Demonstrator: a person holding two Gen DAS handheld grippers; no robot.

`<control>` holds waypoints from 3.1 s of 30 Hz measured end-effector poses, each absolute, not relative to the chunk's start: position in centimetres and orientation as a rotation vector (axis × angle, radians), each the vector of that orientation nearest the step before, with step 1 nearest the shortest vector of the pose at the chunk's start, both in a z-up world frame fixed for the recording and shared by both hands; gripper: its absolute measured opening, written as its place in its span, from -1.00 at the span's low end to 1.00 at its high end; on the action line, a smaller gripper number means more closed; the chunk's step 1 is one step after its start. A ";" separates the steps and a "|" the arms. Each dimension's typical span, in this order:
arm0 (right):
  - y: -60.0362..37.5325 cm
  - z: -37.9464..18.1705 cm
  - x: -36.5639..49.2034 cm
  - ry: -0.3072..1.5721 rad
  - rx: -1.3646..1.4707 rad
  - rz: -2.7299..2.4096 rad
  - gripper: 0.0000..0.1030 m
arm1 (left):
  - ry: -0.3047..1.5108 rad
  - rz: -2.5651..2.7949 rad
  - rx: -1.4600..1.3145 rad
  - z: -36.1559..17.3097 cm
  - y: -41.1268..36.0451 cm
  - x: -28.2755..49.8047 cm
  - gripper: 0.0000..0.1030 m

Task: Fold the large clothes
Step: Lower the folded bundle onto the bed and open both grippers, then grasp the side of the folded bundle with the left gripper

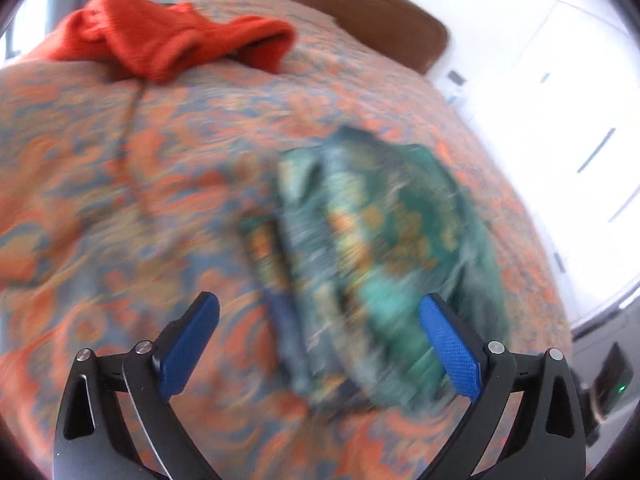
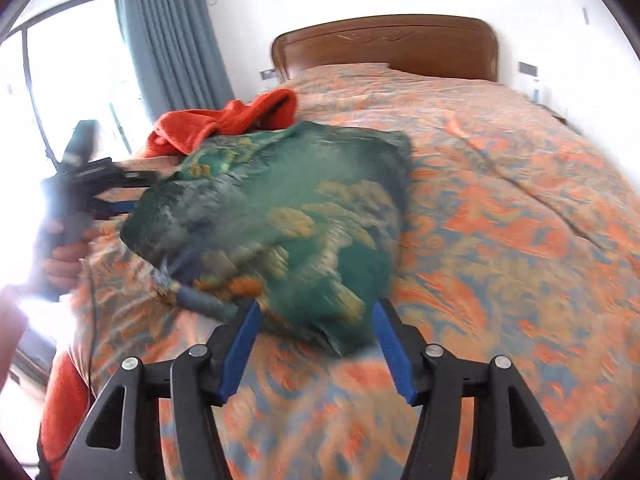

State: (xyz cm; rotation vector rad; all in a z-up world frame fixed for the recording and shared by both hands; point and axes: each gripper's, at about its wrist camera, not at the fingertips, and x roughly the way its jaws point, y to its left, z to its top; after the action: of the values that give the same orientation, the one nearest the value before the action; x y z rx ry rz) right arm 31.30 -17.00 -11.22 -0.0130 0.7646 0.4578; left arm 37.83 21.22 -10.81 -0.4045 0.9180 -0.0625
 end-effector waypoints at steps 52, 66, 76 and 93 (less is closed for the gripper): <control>-19.4 -10.4 30.3 0.838 0.086 0.259 0.50 | 0.958 -0.197 -0.828 -15.2 25.1 39.3 0.92; -20.4 -10.7 31.9 0.872 0.167 0.269 0.50 | 0.967 -0.200 -1.014 -20.0 25.9 43.3 0.90; -19.7 -10.9 33.9 0.871 0.173 0.292 0.50 | 1.011 -0.232 -0.933 -20.4 23.8 45.1 0.89; -18.9 -18.4 49.7 1.105 0.532 0.622 0.79 | 1.114 -0.286 -0.851 -22.1 19.2 50.4 0.62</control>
State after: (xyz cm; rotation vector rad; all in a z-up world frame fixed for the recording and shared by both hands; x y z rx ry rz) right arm 49.71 -18.94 -18.42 0.5316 1.1053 0.6221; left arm 50.36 19.20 -22.13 -0.8513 1.1142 -0.2860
